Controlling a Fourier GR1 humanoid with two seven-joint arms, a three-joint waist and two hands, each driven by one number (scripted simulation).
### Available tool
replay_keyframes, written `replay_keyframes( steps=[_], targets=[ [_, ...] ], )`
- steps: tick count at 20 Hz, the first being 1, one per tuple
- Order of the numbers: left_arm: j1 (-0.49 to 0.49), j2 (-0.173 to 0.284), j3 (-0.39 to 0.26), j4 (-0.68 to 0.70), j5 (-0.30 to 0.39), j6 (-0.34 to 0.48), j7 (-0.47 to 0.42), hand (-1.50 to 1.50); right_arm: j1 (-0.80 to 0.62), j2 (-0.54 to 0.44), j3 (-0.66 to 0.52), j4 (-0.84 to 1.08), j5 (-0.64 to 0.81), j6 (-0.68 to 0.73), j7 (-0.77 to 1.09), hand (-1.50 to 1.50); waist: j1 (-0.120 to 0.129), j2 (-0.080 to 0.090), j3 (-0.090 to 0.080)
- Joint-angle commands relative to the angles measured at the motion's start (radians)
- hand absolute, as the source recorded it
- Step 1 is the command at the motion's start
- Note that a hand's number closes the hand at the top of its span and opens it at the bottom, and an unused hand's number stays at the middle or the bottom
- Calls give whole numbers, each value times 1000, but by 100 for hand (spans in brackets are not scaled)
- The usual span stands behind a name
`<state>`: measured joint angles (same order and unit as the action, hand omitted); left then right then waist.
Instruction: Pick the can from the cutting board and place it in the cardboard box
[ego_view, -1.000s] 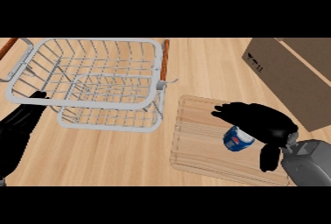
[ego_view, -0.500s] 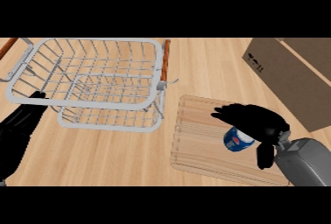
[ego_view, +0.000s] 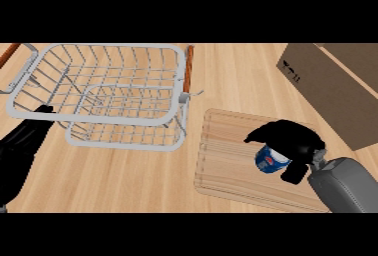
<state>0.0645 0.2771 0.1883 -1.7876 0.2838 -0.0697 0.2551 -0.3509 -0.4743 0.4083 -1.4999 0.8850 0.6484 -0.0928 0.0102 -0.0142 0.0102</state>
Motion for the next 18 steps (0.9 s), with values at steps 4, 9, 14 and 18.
replay_keyframes(
  steps=[4, 9, 14, 18],
  targets=[
    [-76, -15, -19, 84, -10, 6, 62, 0, -27, 22, -6, 76, 42, -99, -136, 150, -7, 17, -10],
    [-82, -28, -15, 136, -51, -4, 1, 0, 21, 50, 12, 7, 69, -91, -123, 150, -16, 15, -11],
    [-72, -29, -3, 116, -14, -26, 18, 0, -92, 142, -120, 182, 68, -99, 36, 150, -8, 22, -11],
    [-13, -27, -14, 22, -21, -32, 27, 0, -147, 223, -322, 334, 74, -188, 325, 150, 11, 36, -9]
  ],
)
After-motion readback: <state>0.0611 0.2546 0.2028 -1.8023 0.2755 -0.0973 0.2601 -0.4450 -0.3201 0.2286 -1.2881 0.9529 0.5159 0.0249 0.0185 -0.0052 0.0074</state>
